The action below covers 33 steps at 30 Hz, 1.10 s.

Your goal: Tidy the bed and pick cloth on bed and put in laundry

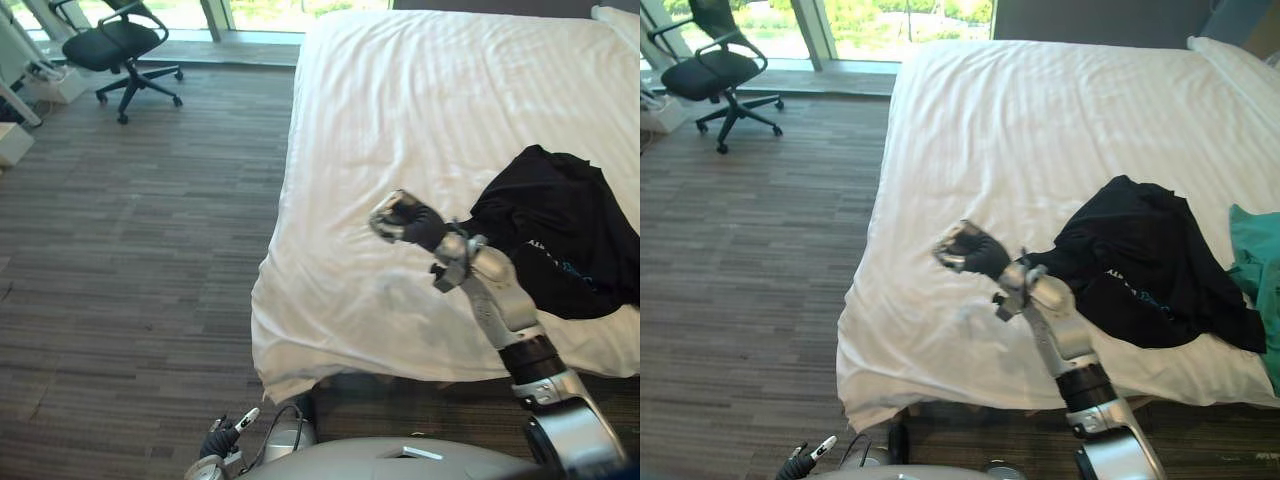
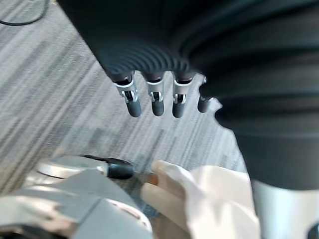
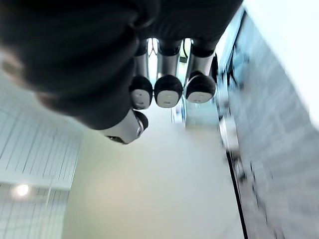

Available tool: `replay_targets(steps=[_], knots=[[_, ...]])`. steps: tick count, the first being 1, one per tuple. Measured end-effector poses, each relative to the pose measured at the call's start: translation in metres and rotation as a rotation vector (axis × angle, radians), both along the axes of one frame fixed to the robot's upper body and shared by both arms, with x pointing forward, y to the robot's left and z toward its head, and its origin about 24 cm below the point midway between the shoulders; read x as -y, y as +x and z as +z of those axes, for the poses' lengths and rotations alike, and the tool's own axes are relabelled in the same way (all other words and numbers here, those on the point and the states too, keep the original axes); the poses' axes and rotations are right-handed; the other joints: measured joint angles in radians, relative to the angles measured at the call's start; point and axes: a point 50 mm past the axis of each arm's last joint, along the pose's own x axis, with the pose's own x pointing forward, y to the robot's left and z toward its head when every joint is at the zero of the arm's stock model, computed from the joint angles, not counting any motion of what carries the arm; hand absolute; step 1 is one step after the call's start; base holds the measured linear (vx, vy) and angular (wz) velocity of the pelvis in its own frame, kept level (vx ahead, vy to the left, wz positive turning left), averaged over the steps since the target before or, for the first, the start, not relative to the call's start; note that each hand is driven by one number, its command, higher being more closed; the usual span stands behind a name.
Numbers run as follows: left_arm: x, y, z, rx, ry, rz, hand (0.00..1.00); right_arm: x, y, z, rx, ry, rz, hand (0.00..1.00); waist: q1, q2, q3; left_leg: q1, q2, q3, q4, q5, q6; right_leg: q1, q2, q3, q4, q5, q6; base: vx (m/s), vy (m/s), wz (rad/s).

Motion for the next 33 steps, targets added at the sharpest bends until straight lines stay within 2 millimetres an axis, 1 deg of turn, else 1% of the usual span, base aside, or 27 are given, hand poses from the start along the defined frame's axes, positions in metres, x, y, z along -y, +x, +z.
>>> replay_targets(steps=[1,2,3,5,8,10,11,12,14,15,16,17,18,20,21,23,24,26,28,29,30,31,32,33], knots=[[-0.001,0.008,0.002,0.029,0.006,-0.006,0.00,-0.014,-0.001,0.005,0.010,-0.006,0.052,1.00,0.012,-0.005,0.028,-0.025,0.000,-0.007,0.000,0.015,0.000,-0.021,0.001,-0.005,0.001,-0.012,-0.005,-0.23,-0.037,0.18],[-0.002,0.017,0.004,0.062,0.003,-0.004,0.00,-0.026,-0.002,0.012,0.026,-0.009,0.095,1.00,0.023,-0.007,0.058,-0.054,-0.003,-0.019,0.000,0.030,0.000,-0.043,0.000,-0.014,0.004,-0.031,0.001,-0.24,-0.036,0.23],[0.000,0.022,0.005,0.082,-0.005,-0.003,0.00,-0.030,-0.003,0.014,0.033,-0.012,0.112,1.00,0.025,0.002,0.075,-0.067,-0.001,-0.030,-0.001,0.038,-0.002,-0.055,0.002,-0.022,0.013,-0.031,0.000,-0.29,-0.013,0.30],[-0.002,0.034,0.010,0.154,-0.018,0.021,0.00,-0.048,-0.006,0.019,0.045,-0.028,0.166,1.00,0.037,0.010,0.131,-0.110,0.011,-0.062,-0.001,0.051,-0.012,-0.109,0.010,-0.040,0.060,-0.052,-0.016,-0.24,0.005,0.32],[-0.003,0.044,0.013,0.202,-0.025,0.038,0.00,-0.060,-0.009,0.021,0.064,-0.055,0.196,1.00,0.055,0.014,0.170,-0.161,0.013,-0.102,0.000,0.070,-0.019,-0.170,0.010,-0.058,0.111,-0.066,-0.022,-0.11,-0.004,0.29],[-0.003,0.058,0.019,0.262,-0.028,0.039,0.00,-0.072,-0.007,0.020,0.073,-0.110,0.210,1.00,0.061,0.020,0.223,-0.194,0.013,-0.140,0.000,0.088,-0.025,-0.208,0.001,-0.081,0.165,-0.083,-0.028,-0.05,-0.027,0.35],[-0.003,0.061,0.021,0.276,-0.028,0.031,0.00,-0.074,-0.007,0.020,0.073,-0.118,0.209,1.00,0.064,0.020,0.234,-0.200,0.012,-0.144,0.000,0.095,-0.025,-0.217,-0.002,-0.086,0.178,-0.088,-0.025,-0.03,-0.033,0.36],[-0.001,0.067,0.023,0.302,-0.033,0.024,0.00,-0.077,-0.006,0.017,0.074,-0.142,0.200,1.00,0.076,0.025,0.257,-0.207,0.006,-0.155,0.001,0.104,-0.031,-0.226,-0.011,-0.095,0.204,-0.096,-0.020,0.00,-0.030,0.30],[0.003,0.076,0.026,0.330,-0.036,0.002,0.00,-0.080,-0.004,0.009,0.053,-0.182,0.182,1.00,0.090,0.031,0.268,-0.234,-0.004,-0.178,0.001,0.111,-0.029,-0.258,-0.025,-0.116,0.243,-0.119,-0.019,0.02,-0.045,0.40],[0.004,0.079,0.028,0.342,-0.036,-0.010,0.00,-0.081,-0.002,0.008,0.050,-0.196,0.168,1.00,0.091,0.034,0.269,-0.259,-0.008,-0.193,0.015,0.111,-0.028,-0.274,-0.029,-0.128,0.256,-0.126,-0.020,0.03,-0.059,0.40],[0.006,0.083,0.030,0.355,-0.038,-0.022,0.00,-0.081,0.002,0.006,0.045,-0.210,0.148,1.00,0.096,0.037,0.271,-0.283,-0.009,-0.200,0.029,0.113,-0.025,-0.294,-0.033,-0.135,0.272,-0.133,-0.023,0.05,-0.073,0.38],[0.011,0.090,0.032,0.372,-0.047,-0.051,0.00,-0.079,0.010,0.004,0.034,-0.234,0.103,1.00,0.110,0.050,0.278,-0.317,-0.018,-0.215,0.056,0.116,-0.021,-0.318,-0.041,-0.146,0.297,-0.144,-0.027,0.04,-0.058,0.35],[0.014,0.093,0.032,0.378,-0.054,-0.069,0.00,-0.077,0.014,0.003,0.027,-0.243,0.080,1.00,0.110,0.058,0.282,-0.328,-0.019,-0.221,0.065,0.115,-0.021,-0.324,-0.048,-0.156,0.308,-0.152,-0.026,0.03,-0.060,0.36],[0.026,0.104,0.035,0.406,-0.079,-0.127,0.00,-0.071,0.028,0.004,0.010,-0.257,-0.002,1.00,0.115,0.090,0.299,-0.359,-0.033,-0.244,0.084,0.115,-0.022,-0.354,-0.068,-0.171,0.358,-0.181,-0.028,-0.02,-0.064,0.35],[0.030,0.107,0.036,0.415,-0.084,-0.141,0.00,-0.068,0.033,0.006,0.008,-0.256,-0.029,1.00,0.116,0.098,0.303,-0.372,-0.035,-0.247,0.089,0.115,-0.022,-0.369,-0.075,-0.175,0.377,-0.189,-0.032,-0.05,-0.067,0.29],[0.039,0.121,0.041,0.449,-0.094,-0.187,0.00,-0.054,0.050,0.012,0.002,-0.241,-0.140,1.00,0.133,0.120,0.313,-0.421,-0.047,-0.253,0.105,0.116,-0.024,-0.434,-0.098,-0.182,0.445,-0.220,-0.038,-0.07,-0.072,0.18],[0.042,0.125,0.043,0.459,-0.095,-0.200,0.00,-0.047,0.054,0.012,0.003,-0.239,-0.174,1.00,0.139,0.125,0.314,-0.434,-0.053,-0.255,0.107,0.119,-0.025,-0.446,-0.106,-0.183,0.461,-0.227,-0.039,-0.05,-0.086,0.22],[0.049,0.139,0.050,0.506,-0.099,-0.231,0.00,-0.022,0.070,0.015,0.003,-0.233,-0.288,1.00,0.145,0.144,0.319,-0.478,-0.063,-0.273,0.122,0.128,-0.029,-0.497,-0.131,-0.190,0.524,-0.256,-0.043,-0.05,-0.074,0.35],[0.057,0.149,0.055,0.541,-0.109,-0.242,0.00,-0.015,0.074,0.023,0.023,-0.213,-0.317,1.00,0.149,0.153,0.321,-0.509,-0.070,-0.273,0.124,0.135,-0.030,-0.538,-0.146,-0.192,0.563,-0.274,-0.047,-0.07,-0.060,0.25],[0.065,0.156,0.059,0.557,-0.121,-0.276,0.00,-0.012,0.077,0.025,0.025,-0.200,-0.332,1.00,0.155,0.170,0.320,-0.533,-0.069,-0.274,0.138,0.136,-0.030,-0.559,-0.148,-0.194,0.574,-0.277,-0.051,-0.07,-0.058,0.13],[0.070,0.160,0.061,0.567,-0.127,-0.293,0.00,-0.011,0.078,0.026,0.028,-0.193,-0.342,1.00,0.159,0.176,0.317,-0.542,-0.069,-0.274,0.142,0.136,-0.030,-0.574,-0.150,-0.198,0.582,-0.279,-0.054,-0.08,-0.053,0.07],[0.078,0.165,0.065,0.589,-0.137,-0.316,0.00,-0.010,0.080,0.030,0.031,-0.173,-0.352,1.00,0.161,0.191,0.319,-0.560,-0.070,-0.273,0.146,0.137,-0.031,-0.594,-0.157,-0.199,0.598,-0.285,-0.058,-0.07,-0.037,0.05],[0.082,0.168,0.068,0.601,-0.141,-0.328,0.00,-0.009,0.081,0.032,0.035,-0.163,-0.357,1.00,0.161,0.198,0.315,-0.573,-0.070,-0.273,0.148,0.137,-0.031,-0.607,-0.158,-0.200,0.604,-0.288,-0.058,-0.08,-0.042,0.06],[0.087,0.173,0.072,0.621,-0.145,-0.342,0.00,-0.008,0.083,0.036,0.041,-0.132,-0.362,1.00,0.166,0.212,0.314,-0.593,-0.069,-0.273,0.152,0.141,-0.032,-0.627,-0.159,-0.199,0.617,-0.289,-0.059,-0.07,-0.040,0.07]])
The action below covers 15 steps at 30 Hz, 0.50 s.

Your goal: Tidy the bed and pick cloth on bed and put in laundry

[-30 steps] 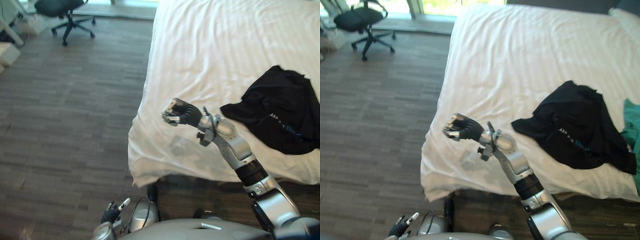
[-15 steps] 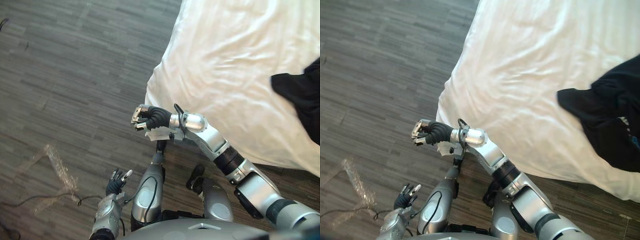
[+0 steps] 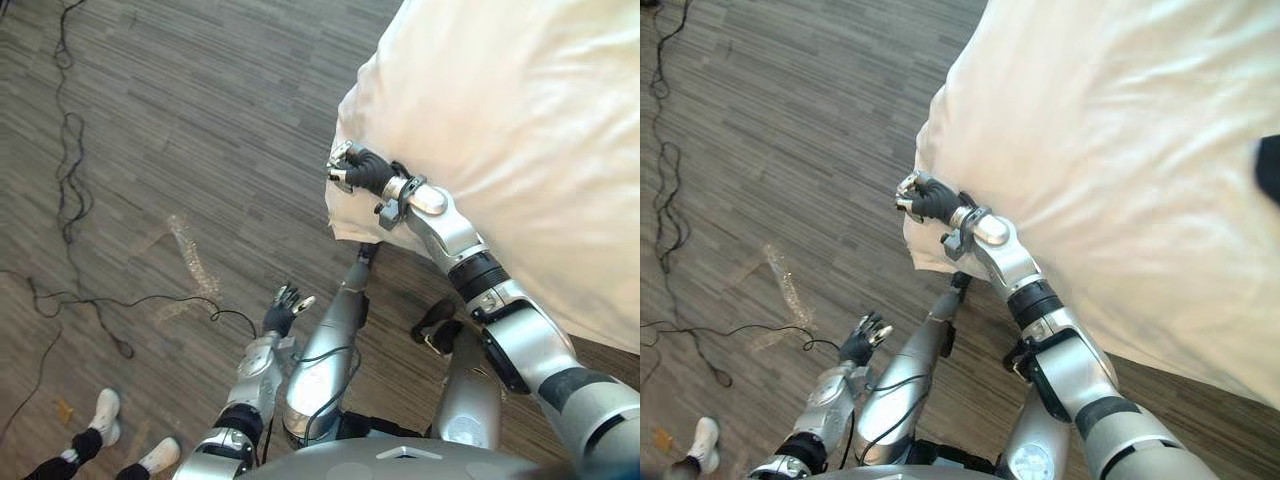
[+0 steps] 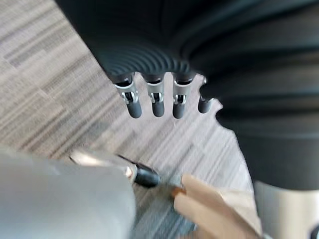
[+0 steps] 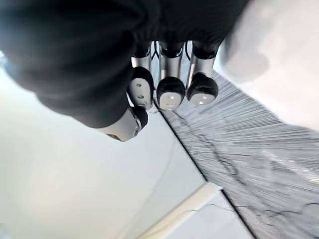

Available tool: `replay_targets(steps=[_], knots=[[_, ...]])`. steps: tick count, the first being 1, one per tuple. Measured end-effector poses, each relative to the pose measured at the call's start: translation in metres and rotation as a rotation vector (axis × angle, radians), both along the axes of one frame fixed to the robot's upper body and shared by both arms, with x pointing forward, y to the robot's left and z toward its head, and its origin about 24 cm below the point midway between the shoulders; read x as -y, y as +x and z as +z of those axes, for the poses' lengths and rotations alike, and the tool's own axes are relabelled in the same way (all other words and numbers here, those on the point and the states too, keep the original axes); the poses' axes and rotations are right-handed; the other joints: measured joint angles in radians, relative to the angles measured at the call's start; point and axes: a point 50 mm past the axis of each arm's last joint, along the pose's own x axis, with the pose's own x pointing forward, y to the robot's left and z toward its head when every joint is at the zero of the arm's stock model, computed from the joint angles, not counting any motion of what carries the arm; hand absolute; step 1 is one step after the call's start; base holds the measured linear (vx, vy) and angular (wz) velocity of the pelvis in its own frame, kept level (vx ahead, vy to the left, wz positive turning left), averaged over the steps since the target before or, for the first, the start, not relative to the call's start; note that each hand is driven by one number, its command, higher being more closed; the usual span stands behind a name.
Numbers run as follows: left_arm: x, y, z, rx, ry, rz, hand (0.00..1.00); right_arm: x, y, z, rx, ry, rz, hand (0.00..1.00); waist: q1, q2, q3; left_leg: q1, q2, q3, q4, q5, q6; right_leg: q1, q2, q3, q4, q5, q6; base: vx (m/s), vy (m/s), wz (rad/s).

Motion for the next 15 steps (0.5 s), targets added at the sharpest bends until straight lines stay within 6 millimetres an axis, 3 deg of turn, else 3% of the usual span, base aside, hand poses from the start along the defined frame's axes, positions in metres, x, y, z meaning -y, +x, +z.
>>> replay_targets(steps=[2,7,9,15], knots=[[0.007,0.009,0.006,0.022,-0.011,0.000,0.00,0.003,0.003,0.002,0.001,0.039,-0.013,1.00,0.004,0.023,-0.007,-0.029,0.001,-0.001,0.001,0.010,-0.001,-0.033,-0.001,0.002,0.013,-0.002,-0.003,-0.08,-0.042,0.03],[0.013,0.016,0.012,0.041,-0.019,0.009,0.00,0.006,0.007,-0.011,-0.068,0.081,-0.033,1.00,0.008,0.034,-0.012,-0.056,0.007,0.014,0.002,0.011,0.001,-0.074,0.000,0.020,0.020,0.001,0.007,-0.05,-0.028,-0.05],[0.013,0.016,0.012,0.042,-0.018,0.012,0.00,0.008,0.008,-0.027,-0.139,0.092,-0.050,1.00,0.011,0.034,-0.012,-0.059,0.007,0.026,0.001,0.013,0.004,-0.082,-0.001,0.031,0.019,0.009,0.009,0.00,-0.007,-0.10],[0.020,0.022,0.016,0.055,-0.066,0.070,0.00,0.046,-0.008,-0.113,-0.470,0.106,-0.177,1.00,0.013,0.039,-0.009,-0.053,-0.007,0.042,-0.005,0.022,0.016,-0.075,-0.019,0.039,0.017,0.023,0.015,0.04,-0.020,0.02]])
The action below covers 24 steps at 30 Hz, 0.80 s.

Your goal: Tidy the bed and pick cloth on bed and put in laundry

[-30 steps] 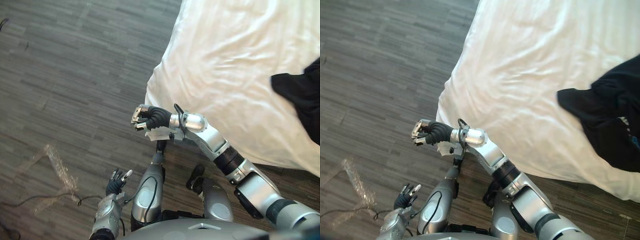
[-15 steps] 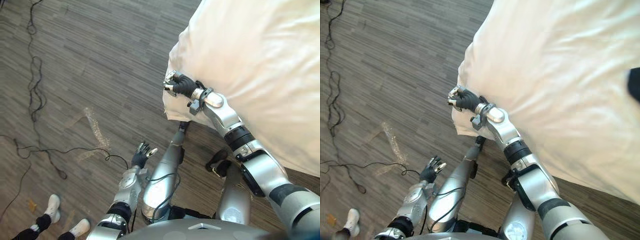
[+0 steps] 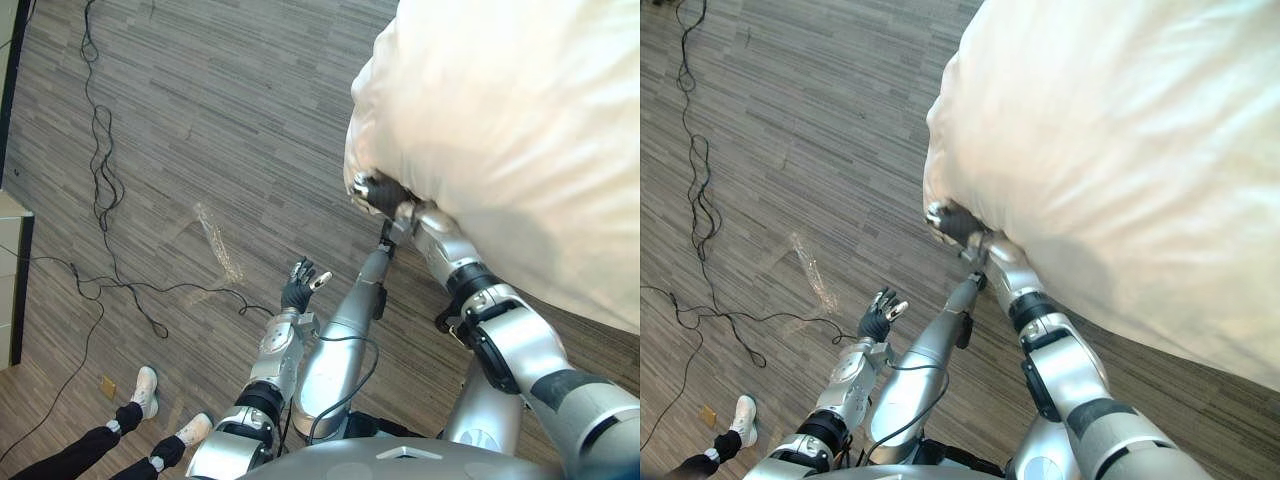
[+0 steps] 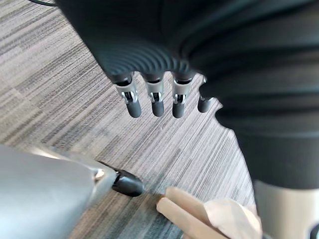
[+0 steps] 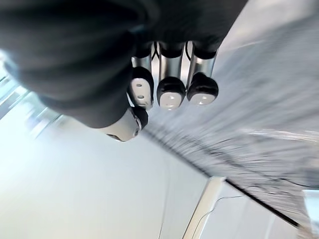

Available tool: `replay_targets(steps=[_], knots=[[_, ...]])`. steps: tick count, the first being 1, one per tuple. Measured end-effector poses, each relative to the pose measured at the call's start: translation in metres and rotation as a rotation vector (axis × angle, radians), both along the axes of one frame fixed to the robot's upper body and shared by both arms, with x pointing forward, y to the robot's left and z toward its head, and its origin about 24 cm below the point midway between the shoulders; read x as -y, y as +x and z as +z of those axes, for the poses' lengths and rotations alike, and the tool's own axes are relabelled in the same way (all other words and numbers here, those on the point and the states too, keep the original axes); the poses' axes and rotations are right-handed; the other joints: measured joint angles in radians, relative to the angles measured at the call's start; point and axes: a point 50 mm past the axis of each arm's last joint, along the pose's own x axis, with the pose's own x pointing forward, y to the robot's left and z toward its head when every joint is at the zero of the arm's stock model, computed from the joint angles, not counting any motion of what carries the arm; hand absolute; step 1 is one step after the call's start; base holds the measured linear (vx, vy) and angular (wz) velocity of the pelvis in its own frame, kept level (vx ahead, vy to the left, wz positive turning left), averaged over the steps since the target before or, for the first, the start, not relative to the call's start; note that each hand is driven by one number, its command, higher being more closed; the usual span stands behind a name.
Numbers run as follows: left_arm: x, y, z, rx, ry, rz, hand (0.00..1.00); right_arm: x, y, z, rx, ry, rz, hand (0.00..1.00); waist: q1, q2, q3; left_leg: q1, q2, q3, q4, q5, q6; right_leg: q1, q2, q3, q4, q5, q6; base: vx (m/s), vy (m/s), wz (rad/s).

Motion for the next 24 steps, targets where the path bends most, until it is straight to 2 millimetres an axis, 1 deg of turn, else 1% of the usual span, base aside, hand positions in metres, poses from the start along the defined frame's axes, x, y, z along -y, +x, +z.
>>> replay_targets(steps=[1,2,4,5,8,9,10,12,13,14,15,16,17,18,19,21,23,24], knots=[[-0.001,-0.001,-0.001,-0.004,-0.001,0.008,0.00,0.010,-0.008,-0.017,-0.054,-0.013,-0.024,1.00,-0.012,-0.002,0.001,0.018,-0.002,0.007,-0.010,0.005,0.005,0.013,-0.005,0.001,-0.001,0.001,0.001,0.05,-0.049,-0.09],[-0.002,-0.002,-0.003,-0.012,0.003,0.011,0.00,0.015,-0.016,-0.030,-0.088,-0.020,-0.030,1.00,-0.026,-0.005,0.004,0.047,-0.007,0.015,-0.017,0.007,0.006,0.035,-0.010,0.005,-0.003,0.001,0.001,0.05,-0.052,-0.12],[-0.003,-0.004,-0.006,-0.026,0.007,0.012,0.00,0.014,-0.025,-0.041,-0.108,-0.029,-0.003,1.00,-0.053,-0.007,0.005,0.099,-0.006,0.027,-0.029,0.006,0.006,0.082,-0.009,0.009,-0.016,0.001,0.001,0.03,-0.060,-0.23],[-0.003,-0.007,-0.009,-0.038,0.022,0.005,0.00,0.008,-0.030,-0.044,-0.097,-0.040,0.037,1.00,-0.065,-0.011,0.007,0.135,-0.003,0.039,-0.044,0.004,0.005,0.106,-0.005,0.018,-0.022,0.001,0.001,0.01,-0.066,-0.32],[-0.005,-0.013,-0.013,-0.053,0.061,-0.018,0.00,-0.010,-0.038,-0.045,-0.066,-0.061,0.145,1.00,-0.080,-0.016,0.008,0.189,0.008,0.054,-0.057,-0.006,0.000,0.153,0.015,0.026,-0.050,0.004,0.003,0.00,-0.065,-0.33],[-0.008,-0.018,-0.017,-0.067,0.084,-0.027,0.00,-0.020,-0.044,-0.045,-0.045,-0.070,0.206,1.00,-0.084,-0.026,0.009,0.219,0.010,0.057,-0.067,-0.008,-0.002,0.181,0.021,0.027,-0.061,0.005,0.003,0.02,-0.069,-0.19],[-0.016,-0.026,-0.022,-0.088,0.118,-0.030,0.00,-0.035,-0.049,-0.043,-0.021,-0.071,0.277,1.00,-0.094,-0.044,0.012,0.244,0.017,0.057,-0.068,-0.014,-0.004,0.211,0.030,0.026,-0.076,0.004,0.003,0.04,-0.097,-0.19],[-0.029,-0.039,-0.031,-0.133,0.171,-0.037,0.00,-0.058,-0.056,-0.033,0.045,-0.051,0.377,1.00,-0.099,-0.078,0.011,0.280,0.031,0.059,-0.068,-0.026,-0.011,0.257,0.049,0.026,-0.109,0.010,0.004,0.07,-0.114,-0.15],[-0.036,-0.046,-0.037,-0.165,0.206,-0.045,0.00,-0.071,-0.062,-0.022,0.103,-0.013,0.439,1.00,-0.101,-0.097,0.010,0.307,0.042,0.059,-0.069,-0.033,-0.014,0.298,0.063,0.023,-0.139,0.018,0.006,0.08,-0.086,-0.11],[-0.039,-0.050,-0.039,-0.179,0.218,-0.045,0.00,-0.078,-0.066,-0.015,0.134,0.015,0.469,1.00,-0.102,-0.107,0.008,0.321,0.047,0.059,-0.069,-0.038,-0.015,0.319,0.073,0.022,-0.157,0.023,0.007,0.08,-0.071,-0.13],[-0.047,-0.057,-0.041,-0.189,0.228,-0.026,0.00,-0.093,-0.075,0.001,0.194,0.093,0.531,1.00,-0.111,-0.130,0.007,0.349,0.058,0.063,-0.070,-0.048,-0.017,0.363,0.090,0.019,-0.195,0.034,0.009,0.07,-0.047,-0.20],[-0.053,-0.059,-0.041,-0.193,0.245,-0.018,0.00,-0.108,-0.085,0.016,0.243,0.167,0.598,1.00,-0.122,-0.148,0.005,0.377,0.065,0.070,-0.070,-0.057,-0.017,0.400,0.103,0.020,-0.231,0.047,0.010,0.07,-0.037,-0.21],[-0.056,-0.061,-0.042,-0.199,0.256,-0.018,0.00,-0.115,-0.091,0.023,0.264,0.198,0.633,1.00,-0.126,-0.156,0.003,0.388,0.068,0.072,-0.070,-0.062,-0.018,0.418,0.109,0.021,-0.247,0.053,0.011,0.06,-0.014,-0.29],[-0.061,-0.065,-0.043,-0.208,0.284,-0.027,0.00,-0.125,-0.102,0.033,0.287,0.264,0.697,1.00,-0.131,-0.167,0.000,0.414,0.075,0.085,-0.070,-0.072,-0.018,0.449,0.121,0.030,-0.278,0.068,0.016,0.05,0.008,-0.39],[-0.063,-0.068,-0.043,-0.215,0.297,-0.028,0.00,-0.133,-0.112,0.038,0.283,0.311,0.756,1.00,-0.131,-0.176,-0.006,0.437,0.080,0.100,-0.070,-0.081,-0.016,0.476,0.129,0.039,-0.310,0.081,0.017,0.04,0.016,-0.41],[-0.066,-0.072,-0.046,-0.235,0.299,-0.022,0.00,-0.138,-0.123,0.039,0.248,0.355,0.809,1.00,-0.137,-0.183,-0.019,0.464,0.083,0.111,-0.072,-0.094,-0.013,0.509,0.139,0.046,-0.346,0.096,0.023,0.02,0.023,-0.29],[-0.074,-0.086,-0.052,-0.279,0.311,-0.004,0.00,-0.144,-0.135,0.028,0.149,0.391,0.864,1.00,-0.146,-0.204,-0.065,0.495,0.092,0.129,-0.093,-0.101,-0.011,0.550,0.158,0.059,-0.411,0.123,0.028,0.04,0.017,-0.25],[-0.077,-0.089,-0.054,-0.292,0.326,-0.007,0.00,-0.144,-0.138,0.025,0.125,0.398,0.870,1.00,-0.146,-0.210,-0.078,0.505,0.093,0.131,-0.102,-0.101,-0.011,0.560,0.161,0.059,-0.427,0.128,0.029,0.07,0.002,-0.16]])
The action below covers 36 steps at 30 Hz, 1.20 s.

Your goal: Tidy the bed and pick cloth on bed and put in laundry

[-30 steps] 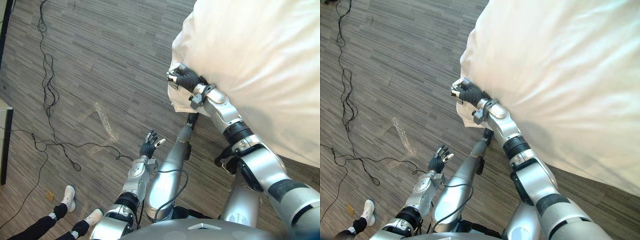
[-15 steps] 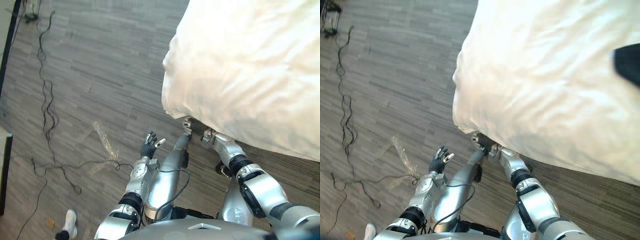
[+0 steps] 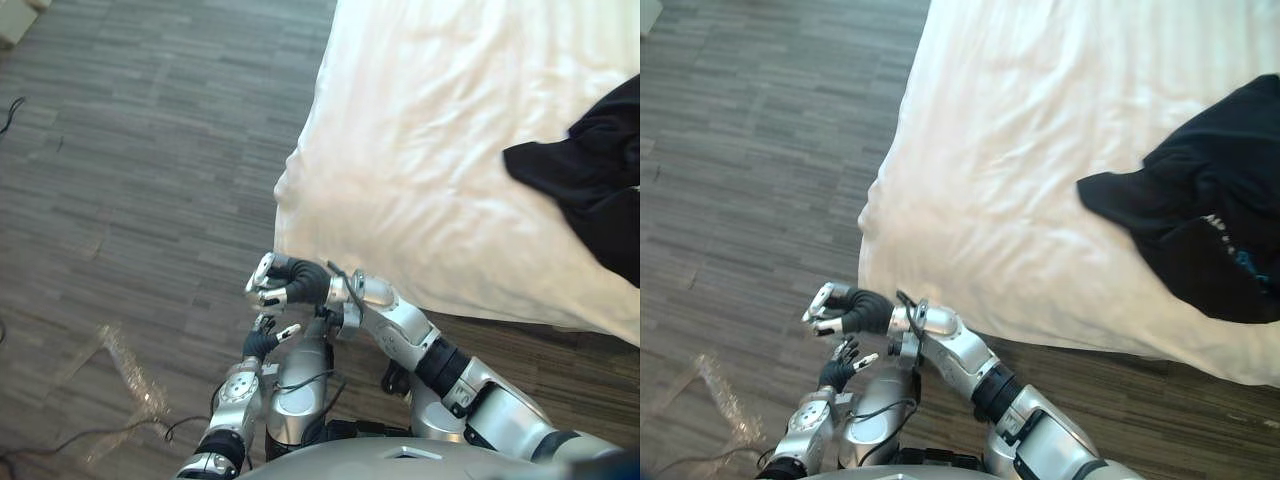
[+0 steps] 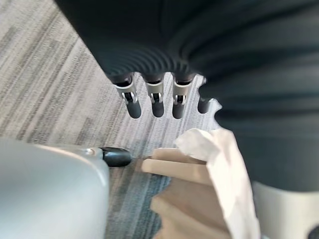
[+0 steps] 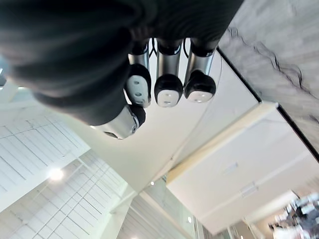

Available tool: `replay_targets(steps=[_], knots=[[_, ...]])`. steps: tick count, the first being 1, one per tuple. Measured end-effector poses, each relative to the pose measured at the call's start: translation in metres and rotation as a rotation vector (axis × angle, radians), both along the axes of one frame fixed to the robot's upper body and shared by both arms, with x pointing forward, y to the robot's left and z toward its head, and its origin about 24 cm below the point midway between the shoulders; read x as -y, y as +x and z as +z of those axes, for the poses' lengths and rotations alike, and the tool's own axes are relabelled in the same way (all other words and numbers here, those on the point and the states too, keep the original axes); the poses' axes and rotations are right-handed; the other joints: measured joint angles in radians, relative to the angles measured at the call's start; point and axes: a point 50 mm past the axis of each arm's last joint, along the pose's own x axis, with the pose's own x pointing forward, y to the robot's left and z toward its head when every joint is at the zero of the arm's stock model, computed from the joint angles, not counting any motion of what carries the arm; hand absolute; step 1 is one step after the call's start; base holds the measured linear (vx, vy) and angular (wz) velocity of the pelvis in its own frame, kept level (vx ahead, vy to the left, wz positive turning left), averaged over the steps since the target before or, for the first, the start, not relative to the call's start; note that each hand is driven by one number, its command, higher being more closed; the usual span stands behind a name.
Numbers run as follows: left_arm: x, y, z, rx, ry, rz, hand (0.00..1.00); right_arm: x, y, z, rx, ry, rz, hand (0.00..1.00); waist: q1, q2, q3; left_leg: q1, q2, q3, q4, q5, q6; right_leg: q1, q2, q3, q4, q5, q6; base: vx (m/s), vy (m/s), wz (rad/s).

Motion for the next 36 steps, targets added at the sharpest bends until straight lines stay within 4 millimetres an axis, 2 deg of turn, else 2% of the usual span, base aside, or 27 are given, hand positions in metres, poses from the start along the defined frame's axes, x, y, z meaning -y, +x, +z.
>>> replay_targets(steps=[3,5,9,10,12,14,16,17,19,20,22,25,27,28,30,32,36], knots=[[-0.015,-0.018,-0.008,-0.080,0.062,-0.005,0.00,-0.002,-0.008,-0.006,-0.046,0.002,0.010,1.00,-0.001,-0.025,-0.033,0.072,-0.002,0.014,-0.034,0.001,0.000,0.080,0.010,0.003,-0.062,0.023,0.010,0.07,-0.015,-0.15],[-0.020,-0.032,-0.015,-0.142,0.089,-0.010,0.00,-0.007,-0.010,0.002,-0.061,0.049,-0.012,1.00,-0.002,-0.036,-0.057,0.087,-0.001,0.018,-0.043,0.001,0.000,0.098,0.013,0.005,-0.085,0.032,0.012,0.02,-0.012,-0.05],[-0.019,-0.042,-0.020,-0.191,0.079,-0.015,0.00,-0.008,0.000,0.012,-0.077,0.083,-0.116,1.00,0.000,-0.029,-0.059,0.075,0.003,0.018,-0.043,-0.002,0.000,0.080,0.020,0.016,-0.084,0.034,0.009,-0.03,-0.001,-0.01],[-0.018,-0.043,-0.021,-0.193,0.077,-0.023,0.00,-0.006,0.006,0.015,-0.081,0.096,-0.165,1.00,-0.002,-0.019,-0.055,0.058,0.006,0.020,-0.037,-0.001,0.001,0.056,0.022,0.025,-0.076,0.035,0.007,-0.07,0.000,-0.05],[-0.015,-0.035,-0.019,-0.173,0.069,-0.035,0.00,0.000,0.021,0.026,-0.059,0.110,-0.243,1.00,-0.004,-0.005,-0.045,0.015,0.013,0.025,-0.024,0.003,0.004,0.013,0.026,0.035,-0.060,0.041,-0.002,-0.09,0.010,-0.10],[-0.010,-0.024,-0.015,-0.135,0.055,-0.053,0.00,0.011,0.042,0.040,-0.018,0.133,-0.340,1.00,-0.006,0.026,-0.022,-0.025,0.019,0.030,-0.013,0.015,0.007,-0.036,0.028,0.043,-0.032,0.044,-0.006,-0.08,0.011,-0.10],[0.000,-0.014,-0.011,-0.087,0.020,-0.056,0.00,0.032,0.070,0.051,0.000,0.144,-0.480,1.00,-0.005,0.068,0.004,-0.055,0.017,0.045,-0.012,0.026,0.011,-0.098,0.013,0.055,0.022,0.036,-0.010,-0.09,0.018,-0.15],[0.001,-0.012,-0.010,-0.081,0.014,-0.058,0.00,0.038,0.077,0.053,0.002,0.145,-0.517,1.00,-0.005,0.076,0.007,-0.065,0.014,0.049,-0.010,0.027,0.012,-0.118,0.008,0.057,0.040,0.030,-0.012,-0.12,0.011,-0.08],[0.005,-0.004,-0.008,-0.064,0.003,-0.072,0.00,0.068,0.102,0.058,0.021,0.118,-0.661,1.00,-0.006,0.091,0.015,-0.116,-0.001,0.052,0.005,0.030,0.016,-0.204,-0.021,0.078,0.124,-0.003,-0.012,-0.07,-0.004,0.01],[0.007,-0.001,-0.007,-0.061,-0.001,-0.078,0.00,0.077,0.108,0.057,0.017,0.110,-0.703,1.00,-0.005,0.094,0.017,-0.126,-0.004,0.054,0.009,0.031,0.018,-0.222,-0.026,0.084,0.141,-0.009,-0.012,-0.01,-0.009,0.03],[0.014,0.007,-0.004,-0.046,-0.013,-0.096,0.00,0.110,0.125,0.050,-0.030,0.072,-0.859,1.00,-0.005,0.116,0.029,-0.158,-0.017,0.055,0.038,0.030,0.019,-0.265,-0.048,0.087,0.192,-0.028,-0.014,-0.02,-0.033,0.06],[0.022,0.016,-0.001,-0.023,-0.033,-0.101,0.00,0.135,0.134,0.050,-0.044,0.071,-0.961,1.00,-0.006,0.135,0.038,-0.193,-0.020,0.074,0.059,0.024,0.020,-0.323,-0.061,0.109,0.238,-0.040,-0.016,-0.02,-0.029,-0.10],[0.030,0.024,0.002,-0.002,-0.052,-0.109,0.00,0.141,0.137,0.057,-0.021,0.094,-0.981,1.00,-0.015,0.147,0.043,-0.205,-0.028,0.079,0.066,0.024,0.021,-0.353,-0.076,0.119,0.274,-0.054,-0.018,-0.03,-0.035,-0.07],[0.038,0.027,0.004,0.016,-0.073,-0.115,0.00,0.141,0.137,0.058,-0.027,0.101,-0.983,1.00,-0.028,0.149,0.044,-0.208,-0.034,0.090,0.071,0.021,0.023,-0.365,-0.085,0.127,0.294,-0.066,-0.016,-0.03,-0.034,-0.07],[0.051,0.029,0.005,0.034,-0.110,-0.122,0.00,0.141,0.137,0.055,-0.054,0.113,-0.984,1.00,-0.033,0.151,0.043,-0.218,-0.035,0.105,0.079,0.013,0.024,-0.390,-0.090,0.144,0.311,-0.071,-0.015,-0.03,-0.034,-0.12],[0.056,0.036,0.011,0.069,-0.129,-0.132,0.00,0.142,0.137,0.053,-0.099,0.161,-0.997,1.00,-0.045,0.153,0.043,-0.228,-0.034,0.115,0.091,0.008,0.025,-0.402,-0.091,0.152,0.316,-0.071,-0.015,0.00,-0.035,-0.09],[0.061,0.037,0.011,0.077,-0.151,-0.134,0.00,0.141,0.134,0.043,-0.170,0.202,-1.008,1.00,-0.064,0.153,0.044,-0.212,-0.036,0.142,0.096,-0.006,0.031,-0.392,-0.094,0.171,0.305,-0.067,-0.008,0.05,-0.010,-0.16]])
